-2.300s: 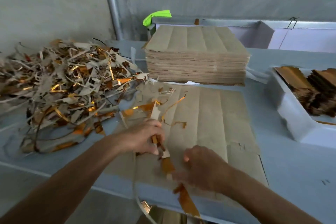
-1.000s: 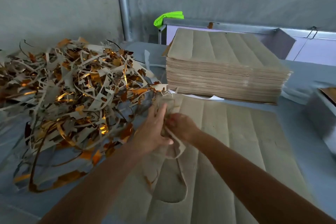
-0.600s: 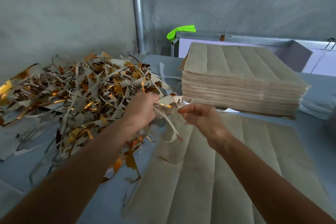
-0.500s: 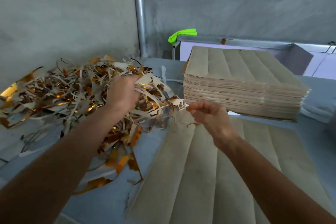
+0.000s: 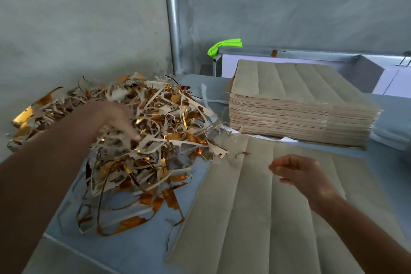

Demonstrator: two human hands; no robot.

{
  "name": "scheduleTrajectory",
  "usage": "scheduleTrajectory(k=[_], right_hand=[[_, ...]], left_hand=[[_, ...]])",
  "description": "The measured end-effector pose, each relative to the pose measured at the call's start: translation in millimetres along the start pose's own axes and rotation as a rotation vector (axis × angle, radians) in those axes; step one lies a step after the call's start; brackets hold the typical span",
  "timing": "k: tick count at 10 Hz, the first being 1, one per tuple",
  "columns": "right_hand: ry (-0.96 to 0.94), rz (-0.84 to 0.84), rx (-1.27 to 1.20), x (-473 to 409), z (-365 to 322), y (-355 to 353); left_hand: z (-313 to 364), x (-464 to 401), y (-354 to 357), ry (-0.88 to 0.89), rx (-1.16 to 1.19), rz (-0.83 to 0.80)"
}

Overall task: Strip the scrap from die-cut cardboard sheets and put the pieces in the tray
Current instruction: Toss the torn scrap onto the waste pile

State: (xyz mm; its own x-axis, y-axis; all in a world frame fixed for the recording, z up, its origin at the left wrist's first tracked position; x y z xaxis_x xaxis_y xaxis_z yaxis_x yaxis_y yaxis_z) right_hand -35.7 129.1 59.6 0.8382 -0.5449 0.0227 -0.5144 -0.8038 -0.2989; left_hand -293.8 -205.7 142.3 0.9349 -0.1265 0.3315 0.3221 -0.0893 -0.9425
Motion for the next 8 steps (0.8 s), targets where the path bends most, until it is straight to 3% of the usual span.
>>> scheduleTrajectory(k=[1, 2, 4, 5, 6, 7, 8], right_hand=[[0.013, 0.025, 0.048, 8.4, 9.0, -16.4], [0.049, 0.042, 0.077, 18.5, 21.2, -29.5], [0.123, 0.046, 0.072, 40.6, 42.9, -47.1], [0.127, 0.072, 0.064, 53.6, 45.1, -62.8], [0.125, 0.125, 0.104, 66.8, 48.3, -86.7], [0.125, 0.165, 0.177, 79.6, 57.9, -110.2], [0.127, 0.181, 0.201, 89.1, 67.3, -119.8]], left_hand=[[-4.0, -3.6, 20.3, 0.033, 0.144, -0.154], [-3.5, -11.6, 5.0, 0.112, 0.103, 0.011], [39.5, 16.8, -1.6, 0.290, -0.016, 0.125], [56.7, 29.2, 27.5, 0.317, 0.155, -0.202], [71.1, 31.9, 35.6, 0.245, -0.315, -0.185], [98.2, 48.1, 36.9, 0.264, -0.256, -0.236], [113.9, 56.4, 33.4, 0.227, -0.293, -0.087]])
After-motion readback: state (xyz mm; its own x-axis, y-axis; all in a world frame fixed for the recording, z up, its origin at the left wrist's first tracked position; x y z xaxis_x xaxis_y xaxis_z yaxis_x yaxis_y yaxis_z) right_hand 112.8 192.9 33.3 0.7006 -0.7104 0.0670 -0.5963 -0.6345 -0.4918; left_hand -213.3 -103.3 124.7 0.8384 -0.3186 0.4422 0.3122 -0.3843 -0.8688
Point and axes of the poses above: each hand's wrist, its own x-axis away from the middle knuckle, its own y-axis out of the palm, z = x × y, the point moved 7 cm from there along -x, towards the middle knuckle, and after that the axes turned 5 degrees about x, right-handed, at the moved point
